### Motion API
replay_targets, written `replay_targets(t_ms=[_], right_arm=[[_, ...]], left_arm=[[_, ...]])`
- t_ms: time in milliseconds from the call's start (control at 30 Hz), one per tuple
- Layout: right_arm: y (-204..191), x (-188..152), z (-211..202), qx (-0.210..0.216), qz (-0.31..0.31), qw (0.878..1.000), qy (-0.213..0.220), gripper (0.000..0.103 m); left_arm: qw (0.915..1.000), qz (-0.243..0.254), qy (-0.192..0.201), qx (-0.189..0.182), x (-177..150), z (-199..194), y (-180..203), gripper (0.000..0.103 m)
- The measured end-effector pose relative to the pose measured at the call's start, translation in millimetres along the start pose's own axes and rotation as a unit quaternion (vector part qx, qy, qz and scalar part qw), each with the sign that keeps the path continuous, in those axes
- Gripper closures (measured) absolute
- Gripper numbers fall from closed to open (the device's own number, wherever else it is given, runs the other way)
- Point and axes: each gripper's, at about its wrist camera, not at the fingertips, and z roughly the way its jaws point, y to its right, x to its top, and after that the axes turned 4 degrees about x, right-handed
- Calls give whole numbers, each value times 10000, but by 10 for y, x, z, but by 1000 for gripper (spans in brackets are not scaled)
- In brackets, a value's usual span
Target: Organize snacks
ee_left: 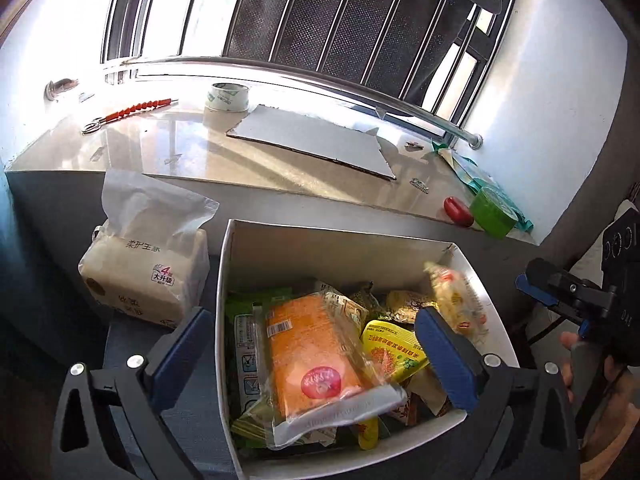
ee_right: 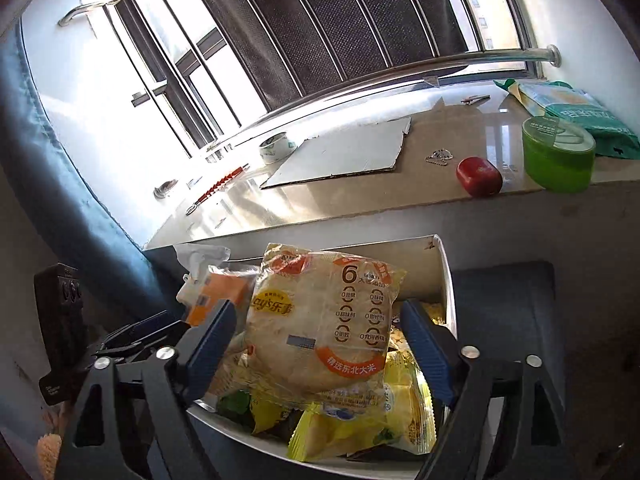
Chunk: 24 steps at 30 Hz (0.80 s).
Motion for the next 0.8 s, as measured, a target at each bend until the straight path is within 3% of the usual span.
replay_targets(t_ms=[67, 233, 400, 633, 700, 800], right_arm=[[25, -16, -54, -10, 79, 9998, 203, 0], [-49, -144, -169, -116, -83, 9997, 215, 0], [-329, -277, -351, -173, -615, 9976, 258, 0], [-776, -632, -951, -464, -1442, 9860, 690, 0], [-872, -805, -1165, -532, -1605, 9814, 903, 0], [-932, -1032, -1460, -245, -1596, 9816, 1022, 0]], left_arm=[[9997, 111, 214, -73, -35, -148, -8, 0], [9929, 648, 892, 437, -153, -582, 144, 0], [9859, 754, 1458, 312, -305, -1033, 307, 0], [9842, 637, 1647, -105, -679, -1617, 479, 0], [9842, 685, 1632, 35, -799, -1744, 539, 0], [9812, 868, 1692, 328, -1002, -1949, 661, 0]])
